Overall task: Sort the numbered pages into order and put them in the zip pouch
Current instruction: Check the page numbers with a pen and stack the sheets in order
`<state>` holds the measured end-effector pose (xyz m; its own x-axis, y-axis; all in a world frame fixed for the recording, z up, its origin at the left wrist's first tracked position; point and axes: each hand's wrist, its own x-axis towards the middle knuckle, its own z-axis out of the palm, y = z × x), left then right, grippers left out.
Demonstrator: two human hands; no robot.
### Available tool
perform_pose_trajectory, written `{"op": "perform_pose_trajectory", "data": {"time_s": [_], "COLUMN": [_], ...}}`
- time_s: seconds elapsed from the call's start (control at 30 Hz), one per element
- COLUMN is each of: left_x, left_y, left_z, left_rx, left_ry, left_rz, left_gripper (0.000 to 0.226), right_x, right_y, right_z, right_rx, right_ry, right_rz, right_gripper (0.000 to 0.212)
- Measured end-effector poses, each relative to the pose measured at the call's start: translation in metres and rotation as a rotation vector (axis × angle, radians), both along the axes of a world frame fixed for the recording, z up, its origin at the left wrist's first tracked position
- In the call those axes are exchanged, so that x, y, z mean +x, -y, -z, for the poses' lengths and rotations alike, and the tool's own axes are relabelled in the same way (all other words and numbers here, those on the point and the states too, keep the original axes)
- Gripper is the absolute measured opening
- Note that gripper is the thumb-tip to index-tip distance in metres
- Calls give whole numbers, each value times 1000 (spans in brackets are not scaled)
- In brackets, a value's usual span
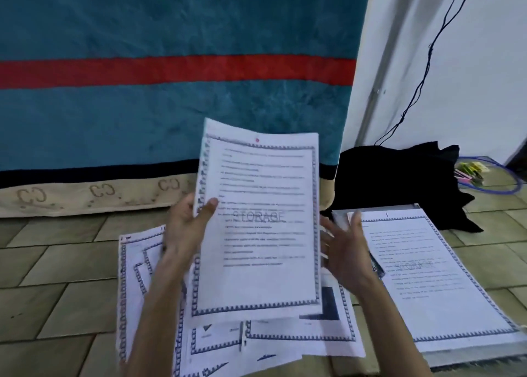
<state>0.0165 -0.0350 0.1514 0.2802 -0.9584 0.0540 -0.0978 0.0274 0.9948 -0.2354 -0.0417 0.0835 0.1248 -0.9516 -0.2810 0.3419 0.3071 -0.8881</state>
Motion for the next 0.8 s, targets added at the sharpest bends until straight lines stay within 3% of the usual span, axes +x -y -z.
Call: {"op": "perform_pose_trajectory", "data": {"time_s": [0.1,0.17,0.27,0.33,0.4,0.47,0.57,0.73,0.8], "left_x": [-40,-64,-89,-99,-101,-94,-82,-82,-82], "left_y": [4,7,8,7,5,6,6,7,9], "left_z": [24,42,68,80,90,104,117,120,118], "left_rx": [89,161,200,231,278,318,388,440,447], "left_ry": [12,-20,2,50,167,298,445,333,278], "left_rz": [93,143,205,268,271,173,17,-19,-26], "left_gripper": [16,17,16,12,21,13,35,36,30], "right_x": [-37,-54,-68,-71,-73,-79,-90,-99,-103], "right_y": [-3,-5,-7,-8,-8,-8,-5,-2,-2], "right_z": [-11,-7,11,23,33,45,54,51,52], "right_rx": [-101,-135,-126,-113,-101,-80,-37,-21,0], "right_ry": [-222,-437,-516,-588,-653,-740,-923,-1107,-1136], "right_rz": [-38,47,174,190,232,297,373,392,385], "right_gripper": [68,41,18,14,13,14,7,8,21]}}
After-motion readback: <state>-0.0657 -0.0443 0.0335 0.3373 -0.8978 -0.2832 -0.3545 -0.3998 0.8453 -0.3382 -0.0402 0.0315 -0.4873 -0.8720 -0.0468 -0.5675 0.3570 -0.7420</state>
